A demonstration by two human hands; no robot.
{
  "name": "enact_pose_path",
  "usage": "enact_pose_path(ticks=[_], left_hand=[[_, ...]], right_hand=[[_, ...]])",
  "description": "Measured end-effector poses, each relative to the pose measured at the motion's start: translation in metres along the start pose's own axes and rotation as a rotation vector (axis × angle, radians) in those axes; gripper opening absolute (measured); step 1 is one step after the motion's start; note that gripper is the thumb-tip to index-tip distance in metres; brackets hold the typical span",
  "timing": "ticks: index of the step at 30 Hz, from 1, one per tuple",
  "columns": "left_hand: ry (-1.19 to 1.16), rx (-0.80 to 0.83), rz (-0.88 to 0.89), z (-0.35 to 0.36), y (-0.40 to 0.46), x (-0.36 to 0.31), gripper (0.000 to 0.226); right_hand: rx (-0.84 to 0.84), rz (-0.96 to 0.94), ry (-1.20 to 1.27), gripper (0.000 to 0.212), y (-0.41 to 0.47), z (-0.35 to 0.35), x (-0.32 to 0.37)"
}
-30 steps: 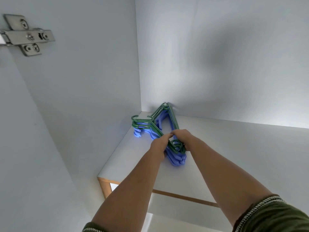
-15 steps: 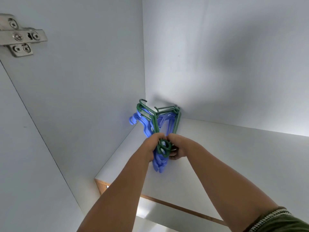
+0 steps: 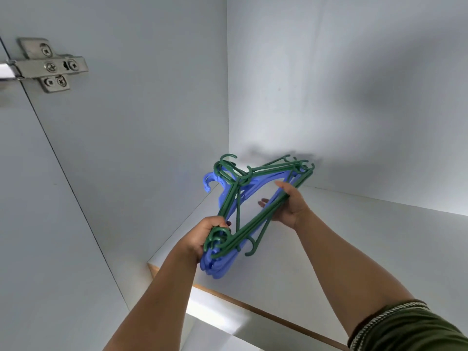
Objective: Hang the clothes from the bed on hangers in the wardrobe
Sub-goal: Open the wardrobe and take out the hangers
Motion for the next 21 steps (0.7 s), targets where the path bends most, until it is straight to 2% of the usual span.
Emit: enact_pose_path(ticks=[1,3,5,8,11,15,18,21], left_hand=[[-0.011,0.017,0.004,-0.002,-0.002,0.001,0.04],[0.045,0.057,0.028,-0.002,-0.004,-0.002,0.053],[0.149,0.069,0.043,0.004,-0.01,-0.006,0.054],[0.299,0.053,0.037,0.01,-0.019,-0.013,0.037],[0.543,-0.083,0.059,-0.005,-0.027,-0.023,0.038],[0.66,-0.264,0.066,-0.022,-0.053,-0.022,0.075],[0.748,-0.456,0.137,-0.03,-0.085,-0.023,0.066],[0.934,-0.635,0.151,-0.04,-0.125,-0.016,0.063]], right_hand=[[0.0,-0.027,0.021,0.035,0.0,-0.003,0.007],[-0.068,-0.069,-0.016,0.008,-0.003,-0.004,0.018],[-0.138,-0.08,-0.05,0.025,-0.006,-0.004,0.02],[-0.142,-0.091,0.035,0.028,-0.005,-0.002,0.017],[-0.128,-0.088,0.099,0.024,-0.005,0.0,0.01],[-0.127,-0.089,0.147,0.02,-0.017,0.013,-0.002],[-0.129,-0.093,0.167,0.023,-0.031,0.025,-0.014],[-0.111,-0.061,0.162,0.021,-0.045,0.037,-0.041]])
Point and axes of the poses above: each hand's wrist, its own y-axis towards the middle knuckle, its own z-axis out of the palm, x = y × z, the point moved 10 cm from there along y, towards the middle knuckle, and after that the axes turned 7 degrees about z, right-handed, at the moved point
